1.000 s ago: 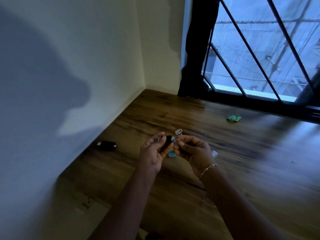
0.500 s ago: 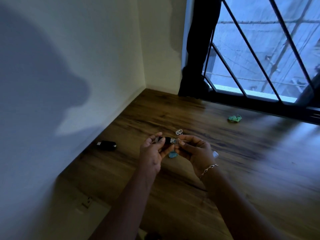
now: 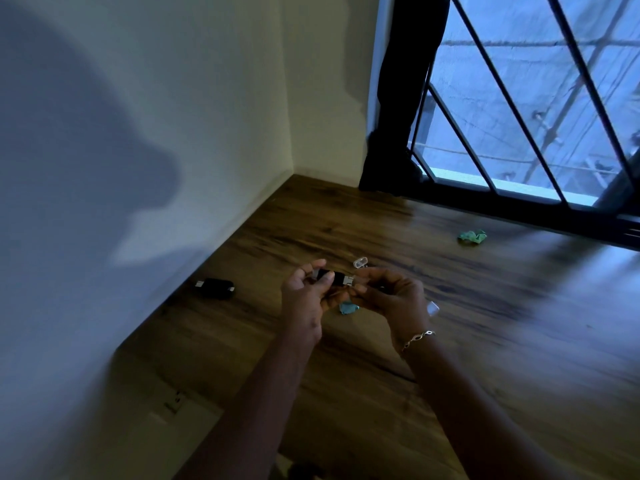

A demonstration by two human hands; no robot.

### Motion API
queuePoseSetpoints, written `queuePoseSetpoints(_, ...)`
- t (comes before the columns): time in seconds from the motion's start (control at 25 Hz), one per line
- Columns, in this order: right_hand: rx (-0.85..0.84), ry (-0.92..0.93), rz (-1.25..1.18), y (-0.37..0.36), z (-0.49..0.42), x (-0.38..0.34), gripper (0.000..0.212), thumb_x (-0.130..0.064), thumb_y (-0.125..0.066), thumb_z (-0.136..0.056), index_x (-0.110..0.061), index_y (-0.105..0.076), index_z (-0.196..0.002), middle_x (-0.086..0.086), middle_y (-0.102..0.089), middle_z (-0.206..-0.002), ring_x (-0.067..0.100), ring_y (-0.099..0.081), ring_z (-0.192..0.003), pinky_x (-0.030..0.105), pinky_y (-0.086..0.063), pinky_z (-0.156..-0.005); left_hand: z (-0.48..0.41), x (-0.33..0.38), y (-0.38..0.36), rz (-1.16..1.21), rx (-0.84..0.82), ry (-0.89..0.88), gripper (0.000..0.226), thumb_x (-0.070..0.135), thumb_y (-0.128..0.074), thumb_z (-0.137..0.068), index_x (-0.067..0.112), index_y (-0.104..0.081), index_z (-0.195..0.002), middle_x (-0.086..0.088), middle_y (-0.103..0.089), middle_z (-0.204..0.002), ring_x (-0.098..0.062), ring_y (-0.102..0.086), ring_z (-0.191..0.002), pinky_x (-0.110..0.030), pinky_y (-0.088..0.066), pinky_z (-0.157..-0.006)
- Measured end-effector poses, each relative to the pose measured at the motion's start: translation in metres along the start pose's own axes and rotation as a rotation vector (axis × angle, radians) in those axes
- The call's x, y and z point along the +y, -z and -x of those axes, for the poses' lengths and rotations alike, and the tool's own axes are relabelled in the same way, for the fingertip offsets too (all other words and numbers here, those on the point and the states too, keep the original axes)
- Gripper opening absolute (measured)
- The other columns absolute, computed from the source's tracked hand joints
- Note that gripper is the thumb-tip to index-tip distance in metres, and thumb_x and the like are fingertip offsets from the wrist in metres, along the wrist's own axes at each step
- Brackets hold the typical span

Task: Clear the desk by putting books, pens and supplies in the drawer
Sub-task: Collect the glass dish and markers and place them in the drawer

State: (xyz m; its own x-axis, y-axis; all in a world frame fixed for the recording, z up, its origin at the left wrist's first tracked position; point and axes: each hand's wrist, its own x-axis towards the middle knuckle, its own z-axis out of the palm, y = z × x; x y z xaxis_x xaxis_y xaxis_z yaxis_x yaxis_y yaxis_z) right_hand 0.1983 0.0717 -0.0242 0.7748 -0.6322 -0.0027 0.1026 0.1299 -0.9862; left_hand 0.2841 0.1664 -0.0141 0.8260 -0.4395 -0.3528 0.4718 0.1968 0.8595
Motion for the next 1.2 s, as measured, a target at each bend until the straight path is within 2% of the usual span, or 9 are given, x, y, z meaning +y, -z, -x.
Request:
queuePoseSetpoints(0.24,0.027,0.098,0.160,-0.003,-0.001,0.003,0.025,0.010,-0.063,-0.076,-0.013,-0.067,-0.082,0.000,-0.068,-0.080,0.004,-0.068,-0.067,0.021,-0.057,-0.065,-0.001,-0.004,0.000,-0.076,0.006,-0.083,0.024,-0.001,-0.055,-0.088,0.013,-0.058,-0.107,-0.006,-0.057,-0.107,-0.027,-0.061,-0.100,-0.021,-0.055,-0.055)
queuePoseSetpoints(0.4,0.047,0.125,0.201,-0.006,-0.001,0.010,0.021,0.010,-0.064,-0.075,-0.005,-0.069,-0.089,-0.001,-0.068,-0.080,0.004,-0.068,-0.067,0.021,-0.058,-0.063,0.002,-0.008,0.001,-0.060,0.056,-0.059,0.024,-0.001,-0.057,-0.087,0.013,-0.060,-0.106,-0.010,-0.058,-0.112,-0.027,-0.062,-0.100,-0.022,-0.054,-0.055)
queuePoseSetpoints(0.6,0.085,0.109,0.198,-0.006,-0.001,0.022,0.027,0.009,-0.067,-0.074,-0.018,-0.068,-0.077,0.000,-0.069,-0.077,0.015,-0.068,-0.070,0.029,-0.058,-0.065,0.005,-0.014,0.003,-0.106,0.084,-0.022,0.021,0.002,-0.059,-0.087,0.016,-0.062,-0.103,-0.007,-0.061,-0.110,-0.023,-0.063,-0.097,-0.026,-0.054,-0.065)
queuePoseSetpoints(0.76,0.050,0.079,0.122,-0.009,0.002,0.026,0.028,0.015,-0.065,-0.073,-0.014,-0.068,-0.073,-0.006,-0.070,-0.061,0.004,-0.066,-0.057,0.017,-0.054,-0.054,0.008,-0.017,0.007,-0.192,0.075,-0.008,0.024,0.005,-0.058,-0.088,0.016,-0.062,-0.108,-0.005,-0.060,-0.113,-0.023,-0.060,-0.105,-0.032,-0.055,-0.079)
queuePoseSetpoints(0.8,0.038,0.074,0.148,-0.007,0.005,0.029,0.034,0.015,-0.065,-0.072,-0.020,-0.069,-0.071,-0.006,-0.070,-0.062,0.005,-0.065,-0.057,0.017,-0.054,-0.054,0.008,-0.017,0.010,-0.234,0.054,-0.013,0.024,0.003,-0.058,-0.087,0.015,-0.061,-0.108,-0.005,-0.060,-0.110,-0.021,-0.061,-0.101,-0.031,-0.055,-0.078)
queuePoseSetpoints(0.88,0.006,0.087,0.326,0.000,0.012,0.034,0.042,0.011,-0.068,-0.072,-0.031,-0.067,-0.071,-0.004,-0.070,-0.074,0.009,-0.066,-0.067,0.022,-0.056,-0.060,0.009,-0.017,0.018,-0.321,-0.025,-0.008,0.021,-0.001,-0.058,-0.086,0.012,-0.060,-0.103,-0.006,-0.061,-0.100,-0.016,-0.063,-0.082,-0.023,-0.056,-0.061)
queuePoseSetpoints(0.96,-0.107,0.068,0.563,0.011,0.020,0.037,0.031,0.001,-0.071,-0.074,-0.029,-0.066,-0.083,-0.007,-0.066,-0.086,0.010,-0.065,-0.080,0.020,-0.054,-0.070,0.011,-0.015,0.027,-0.380,-0.107,0.049,0.018,-0.005,-0.058,-0.085,0.009,-0.059,-0.095,-0.009,-0.061,-0.091,-0.012,-0.061,-0.066,-0.019,-0.052,-0.048)
queuePoseSetpoints(1.04,-0.202,-0.006,0.693,0.024,0.021,0.036,0.022,-0.009,-0.071,-0.076,-0.021,-0.068,-0.095,-0.011,-0.065,-0.088,0.005,-0.063,-0.082,0.014,-0.051,-0.072,0.013,-0.016,0.031,-0.446,-0.161,0.127,0.016,-0.007,-0.058,-0.085,0.008,-0.058,-0.091,-0.010,-0.059,-0.089,-0.013,-0.058,-0.062,-0.018,-0.053,-0.046)
queuePoseSetpoints(1.2,0.078,0.083,0.871,0.057,0.000,0.031,0.015,-0.007,-0.071,-0.076,-0.010,-0.071,-0.091,0.006,-0.072,-0.092,0.016,-0.065,-0.080,0.034,-0.054,-0.077,0.015,-0.025,0.030,-0.585,-0.248,0.187,0.015,-0.008,-0.056,-0.086,0.005,-0.055,-0.094,-0.007,-0.054,-0.084,-0.015,-0.057,-0.064,-0.019,-0.054,-0.048)
